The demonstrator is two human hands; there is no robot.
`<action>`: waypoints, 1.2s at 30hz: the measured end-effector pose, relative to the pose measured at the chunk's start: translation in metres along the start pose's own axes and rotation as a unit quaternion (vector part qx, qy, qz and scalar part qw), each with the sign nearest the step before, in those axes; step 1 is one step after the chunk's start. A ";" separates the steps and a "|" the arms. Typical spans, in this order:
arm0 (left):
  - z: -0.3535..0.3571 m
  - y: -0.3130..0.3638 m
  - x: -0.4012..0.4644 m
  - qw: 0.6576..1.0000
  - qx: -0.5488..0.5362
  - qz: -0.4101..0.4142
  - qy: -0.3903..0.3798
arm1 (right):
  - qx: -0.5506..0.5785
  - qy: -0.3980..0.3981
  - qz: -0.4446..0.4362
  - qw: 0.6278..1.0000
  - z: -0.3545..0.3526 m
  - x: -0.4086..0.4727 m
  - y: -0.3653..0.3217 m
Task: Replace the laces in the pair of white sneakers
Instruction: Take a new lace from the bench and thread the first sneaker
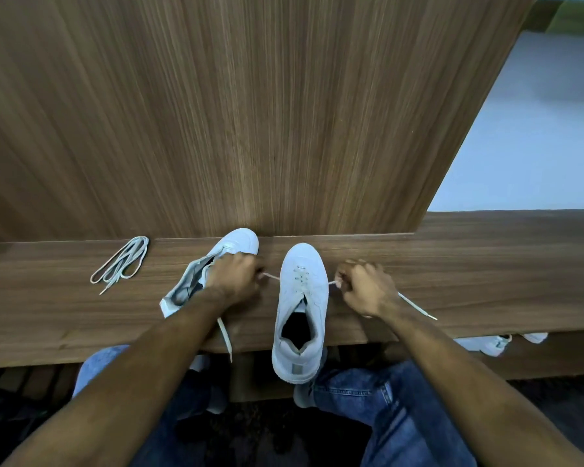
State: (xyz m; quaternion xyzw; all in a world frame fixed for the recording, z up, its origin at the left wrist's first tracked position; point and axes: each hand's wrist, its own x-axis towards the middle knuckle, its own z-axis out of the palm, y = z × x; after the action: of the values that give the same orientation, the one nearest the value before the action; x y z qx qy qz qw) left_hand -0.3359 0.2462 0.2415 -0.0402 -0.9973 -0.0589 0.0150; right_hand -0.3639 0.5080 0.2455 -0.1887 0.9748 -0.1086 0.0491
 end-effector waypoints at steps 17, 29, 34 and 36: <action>-0.066 0.022 0.034 0.751 -0.605 -0.224 -0.139 | 0.360 0.000 0.069 0.930 0.000 0.003 0.020; -0.031 0.079 0.049 0.493 -0.834 -0.246 0.022 | 0.816 0.032 0.116 0.566 -0.035 0.024 -0.048; -0.008 0.055 0.041 0.497 -0.820 -0.279 0.063 | 0.798 0.060 0.153 0.580 -0.025 0.021 -0.038; -0.010 0.038 0.042 0.468 -0.823 -0.297 0.121 | 0.788 0.073 0.170 0.588 -0.021 0.019 -0.027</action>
State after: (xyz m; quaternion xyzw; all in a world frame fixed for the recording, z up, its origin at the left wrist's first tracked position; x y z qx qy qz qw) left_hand -0.3739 0.2857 0.2573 0.2719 -0.4287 -0.8581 0.0769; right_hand -0.3748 0.4800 0.2708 0.1018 0.5229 -0.8371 0.1244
